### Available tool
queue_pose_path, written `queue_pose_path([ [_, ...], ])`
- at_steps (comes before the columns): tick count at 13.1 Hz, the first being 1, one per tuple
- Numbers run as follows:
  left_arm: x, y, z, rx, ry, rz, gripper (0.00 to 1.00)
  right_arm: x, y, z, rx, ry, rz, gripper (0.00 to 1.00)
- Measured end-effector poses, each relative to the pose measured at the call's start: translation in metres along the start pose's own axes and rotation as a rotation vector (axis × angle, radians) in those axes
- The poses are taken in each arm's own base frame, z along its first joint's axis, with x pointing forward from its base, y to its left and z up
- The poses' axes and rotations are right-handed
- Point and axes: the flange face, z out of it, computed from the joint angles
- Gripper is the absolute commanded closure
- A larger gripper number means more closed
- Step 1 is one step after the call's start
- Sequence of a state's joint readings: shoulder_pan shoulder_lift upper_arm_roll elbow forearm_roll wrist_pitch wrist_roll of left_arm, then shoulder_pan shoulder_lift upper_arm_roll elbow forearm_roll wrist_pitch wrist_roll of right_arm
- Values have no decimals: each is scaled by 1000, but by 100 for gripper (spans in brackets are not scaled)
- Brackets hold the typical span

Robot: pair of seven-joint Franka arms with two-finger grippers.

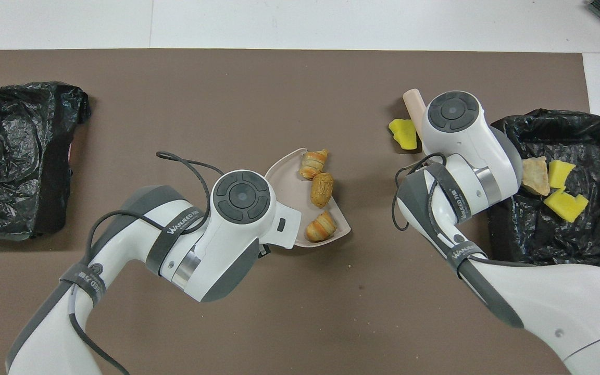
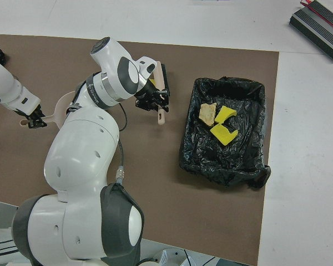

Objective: Sweep and dump trash in bin
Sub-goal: 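Sweep the yellow sponge into the dustpan with the right gripper's brush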

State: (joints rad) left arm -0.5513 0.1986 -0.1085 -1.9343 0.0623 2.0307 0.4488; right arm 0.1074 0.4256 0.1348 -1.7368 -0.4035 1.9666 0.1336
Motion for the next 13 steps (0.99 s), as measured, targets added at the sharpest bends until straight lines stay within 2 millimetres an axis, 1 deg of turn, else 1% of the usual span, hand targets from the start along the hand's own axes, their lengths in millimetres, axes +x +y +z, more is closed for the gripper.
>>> queue_pose_path([
  [3,0,0,1,0,1,0,100,2,-49,-14,67,11,-44,100],
  [5,-1,0,1,1,2,0,100,0,-88,-26,120,18,-78,100],
  [6,-1,0,1,2,3,0,100,-2,-103,-31,144,20,-91,100],
  [7,-1,0,1,2,4,1,100,-3,-114,-35,162,25,-105,100],
  [9,-1,0,1,2,5,1,100,-5,-132,-36,238,31,-143,100],
  [11,-1,0,2,2,4,1,100,-9,-142,-36,293,24,-196,100],
  [13,-1,0,2,2,4,2,100,-19,-156,-36,304,-12,-246,100],
])
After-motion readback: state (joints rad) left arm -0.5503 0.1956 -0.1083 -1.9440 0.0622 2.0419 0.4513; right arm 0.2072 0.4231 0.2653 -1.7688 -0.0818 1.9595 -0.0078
